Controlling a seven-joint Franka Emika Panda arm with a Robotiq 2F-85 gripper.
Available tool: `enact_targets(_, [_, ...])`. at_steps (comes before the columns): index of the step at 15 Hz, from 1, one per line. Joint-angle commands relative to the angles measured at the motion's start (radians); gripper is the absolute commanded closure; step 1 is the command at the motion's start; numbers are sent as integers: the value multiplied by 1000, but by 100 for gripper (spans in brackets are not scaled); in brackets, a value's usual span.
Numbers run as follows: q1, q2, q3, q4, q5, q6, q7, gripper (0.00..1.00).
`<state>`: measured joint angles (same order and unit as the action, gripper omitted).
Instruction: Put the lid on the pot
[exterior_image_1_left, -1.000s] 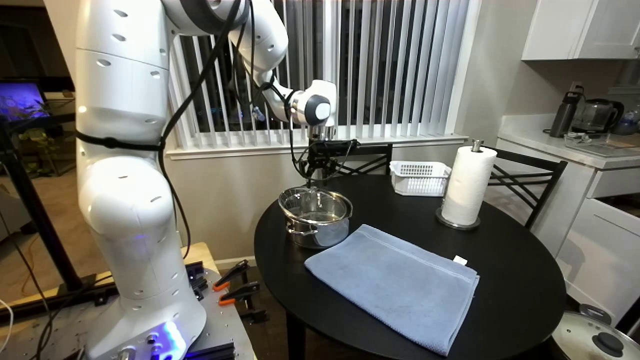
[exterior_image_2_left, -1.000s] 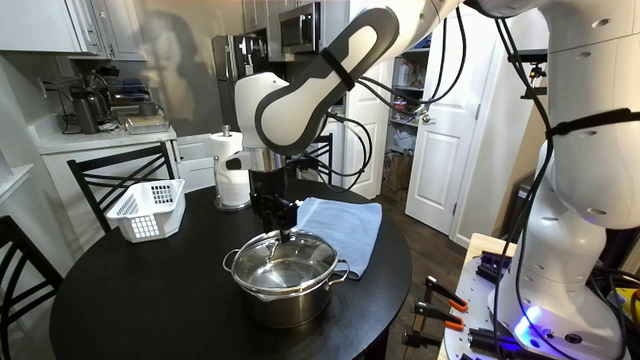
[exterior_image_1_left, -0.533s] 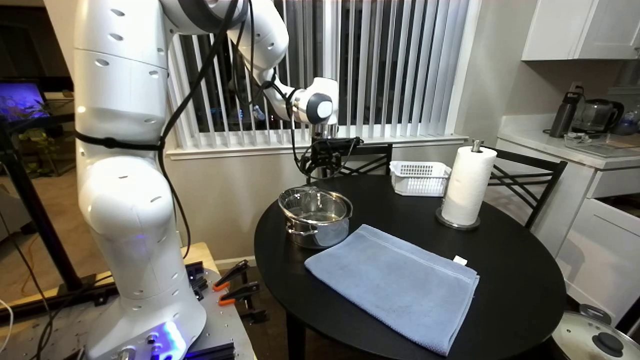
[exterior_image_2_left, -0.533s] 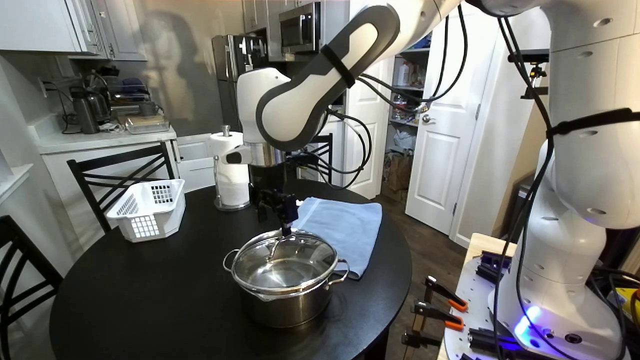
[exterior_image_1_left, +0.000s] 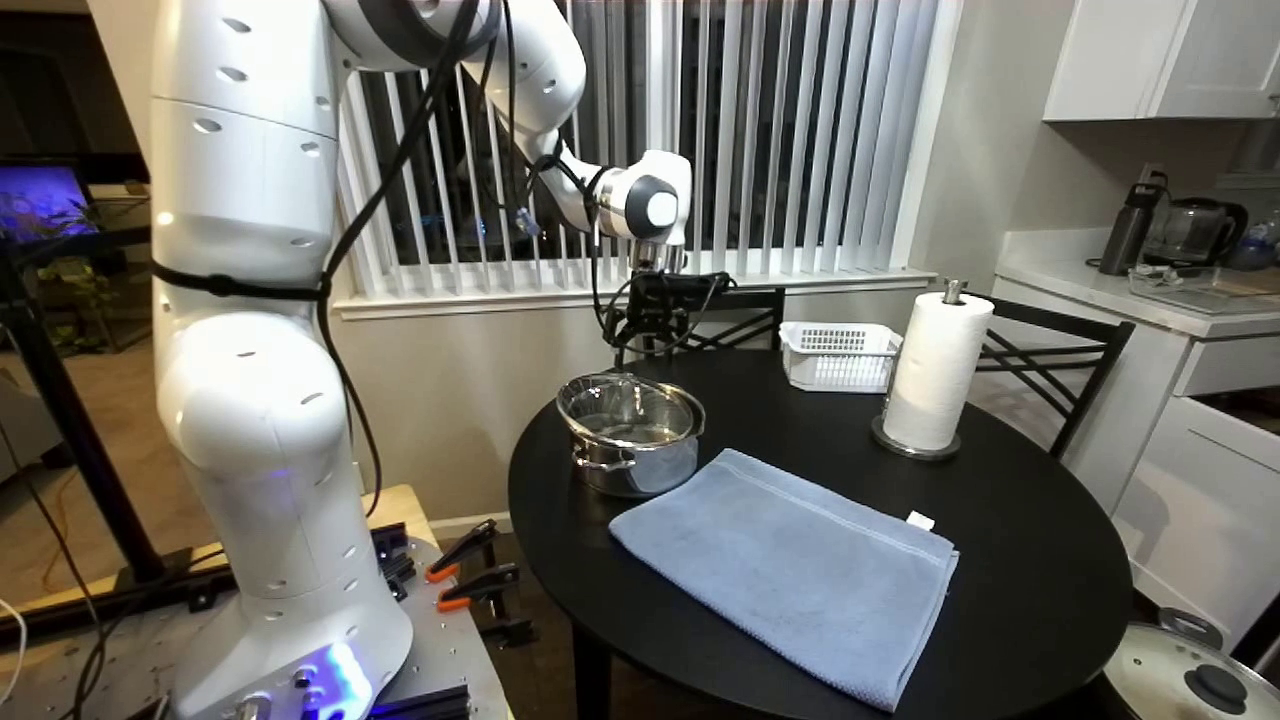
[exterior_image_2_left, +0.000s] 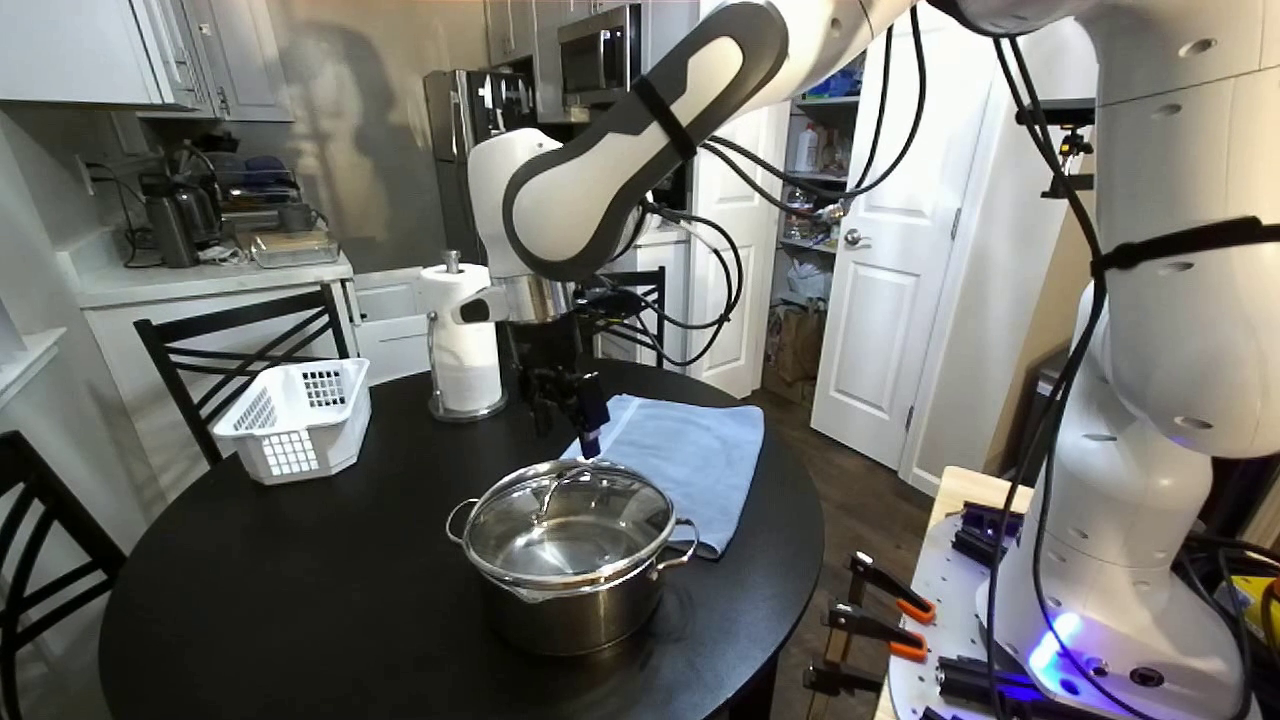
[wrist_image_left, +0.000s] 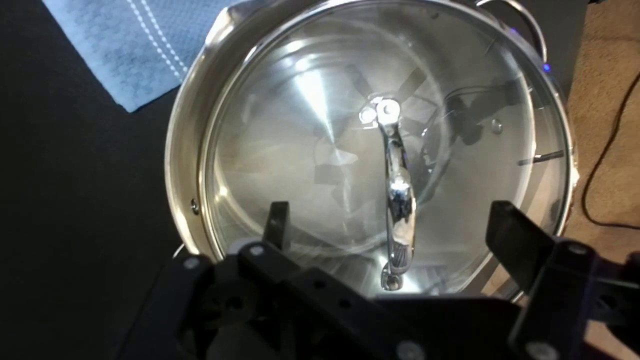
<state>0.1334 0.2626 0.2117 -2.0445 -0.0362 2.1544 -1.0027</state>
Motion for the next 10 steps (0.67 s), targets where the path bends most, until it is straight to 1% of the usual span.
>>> enact_targets(1, [-7,30,-1,54,19,-97,6,0])
enact_targets(4, [-13,54,5,87,42,-135,-20,0])
enact_targets(8, [-17,89,7,120,79,-157,-18,0])
enact_targets(9, [-17,97,7,126,84,-163,-17,3])
enact_targets(10, [-18,104,8,132,91,-166,-19,27])
